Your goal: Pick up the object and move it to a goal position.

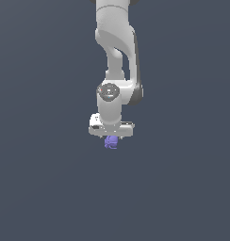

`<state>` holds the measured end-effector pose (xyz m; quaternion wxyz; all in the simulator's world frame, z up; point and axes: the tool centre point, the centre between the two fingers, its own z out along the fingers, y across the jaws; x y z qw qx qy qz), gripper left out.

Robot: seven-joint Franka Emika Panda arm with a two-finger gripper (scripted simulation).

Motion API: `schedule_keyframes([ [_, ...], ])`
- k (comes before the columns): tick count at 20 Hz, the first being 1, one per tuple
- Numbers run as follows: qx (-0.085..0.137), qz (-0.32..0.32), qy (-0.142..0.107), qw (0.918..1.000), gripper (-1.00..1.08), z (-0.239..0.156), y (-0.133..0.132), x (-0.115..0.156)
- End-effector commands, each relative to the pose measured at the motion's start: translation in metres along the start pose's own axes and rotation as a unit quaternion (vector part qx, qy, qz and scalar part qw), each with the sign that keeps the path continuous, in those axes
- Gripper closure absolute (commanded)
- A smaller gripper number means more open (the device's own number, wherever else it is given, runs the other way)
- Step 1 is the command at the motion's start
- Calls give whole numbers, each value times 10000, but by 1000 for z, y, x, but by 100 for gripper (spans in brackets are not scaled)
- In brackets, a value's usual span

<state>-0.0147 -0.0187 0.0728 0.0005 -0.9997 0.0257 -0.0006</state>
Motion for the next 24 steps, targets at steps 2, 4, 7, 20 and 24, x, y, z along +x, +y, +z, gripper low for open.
schedule_keyframes([
  [2, -2, 2, -6, 10000, -92, 18, 0, -1],
  [4, -5, 4, -5, 10000, -92, 25, 1, -1],
  [7, -5, 4, -5, 10000, -92, 31, 1, -1],
  [20, -4, 3, 0, 10000, 108, 31, 1, 0],
  [24, -4, 3, 0, 10000, 108, 28, -6, 0],
])
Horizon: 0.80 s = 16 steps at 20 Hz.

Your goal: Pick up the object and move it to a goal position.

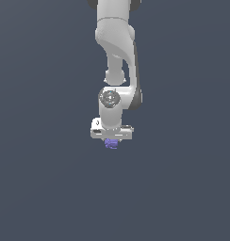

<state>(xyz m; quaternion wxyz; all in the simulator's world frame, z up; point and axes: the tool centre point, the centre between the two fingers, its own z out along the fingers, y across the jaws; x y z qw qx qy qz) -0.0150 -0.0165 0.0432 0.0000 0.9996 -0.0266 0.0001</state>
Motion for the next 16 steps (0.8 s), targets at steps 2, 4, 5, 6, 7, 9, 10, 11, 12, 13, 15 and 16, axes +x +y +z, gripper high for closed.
schedule_keyframes([
  [2, 1, -6, 4, 10000, 108, -7, -11, 0],
  [4, 1, -6, 4, 10000, 108, -13, -22, -1],
  [5, 1, -6, 4, 10000, 108, -17, -28, -2],
  [6, -1, -5, 3, 10000, 108, -22, -35, -2],
  [7, -1, -5, 3, 10000, 108, -27, -43, -3],
  [9, -1, -5, 3, 10000, 108, -38, -61, -4],
  [10, -2, -4, 1, 10000, 108, -43, -70, -4],
  [11, -2, -4, 1, 10000, 108, -49, -78, -4],
  [12, -2, -4, 1, 10000, 108, -53, -86, -5],
  [13, -2, -4, 1, 10000, 108, -58, -93, -5],
  [15, -2, -4, 1, 10000, 108, -65, -105, -5],
  [16, -2, -4, 1, 10000, 108, -68, -109, -5],
])
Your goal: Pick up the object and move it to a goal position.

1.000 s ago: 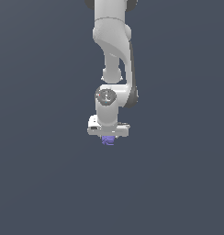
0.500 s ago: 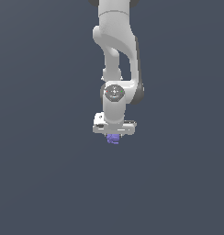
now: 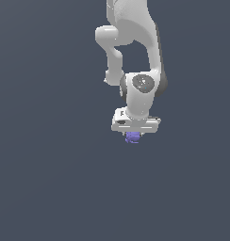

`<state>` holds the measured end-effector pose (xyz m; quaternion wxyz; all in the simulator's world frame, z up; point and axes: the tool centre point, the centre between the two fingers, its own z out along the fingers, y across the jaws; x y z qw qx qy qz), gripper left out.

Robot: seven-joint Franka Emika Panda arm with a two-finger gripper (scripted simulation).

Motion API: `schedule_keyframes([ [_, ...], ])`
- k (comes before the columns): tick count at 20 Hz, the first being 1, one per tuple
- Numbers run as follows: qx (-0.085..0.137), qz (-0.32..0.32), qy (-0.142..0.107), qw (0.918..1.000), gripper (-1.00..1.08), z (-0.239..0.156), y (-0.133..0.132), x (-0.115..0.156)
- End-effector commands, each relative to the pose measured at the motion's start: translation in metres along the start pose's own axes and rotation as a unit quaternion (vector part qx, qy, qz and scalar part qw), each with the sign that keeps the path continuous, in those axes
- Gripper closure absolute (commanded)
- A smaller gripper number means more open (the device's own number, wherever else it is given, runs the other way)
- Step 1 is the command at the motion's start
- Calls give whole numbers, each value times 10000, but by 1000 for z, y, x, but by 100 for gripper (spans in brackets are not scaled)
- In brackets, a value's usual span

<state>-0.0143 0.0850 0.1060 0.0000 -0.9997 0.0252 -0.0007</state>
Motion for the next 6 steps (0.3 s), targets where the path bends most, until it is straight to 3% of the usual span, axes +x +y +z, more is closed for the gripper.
schedule_keyframes([
  [1, -4, 11, -6, 10000, 108, -7, -12, 0],
  [6, -1, 11, -7, 10000, 108, -13, -21, 1],
])
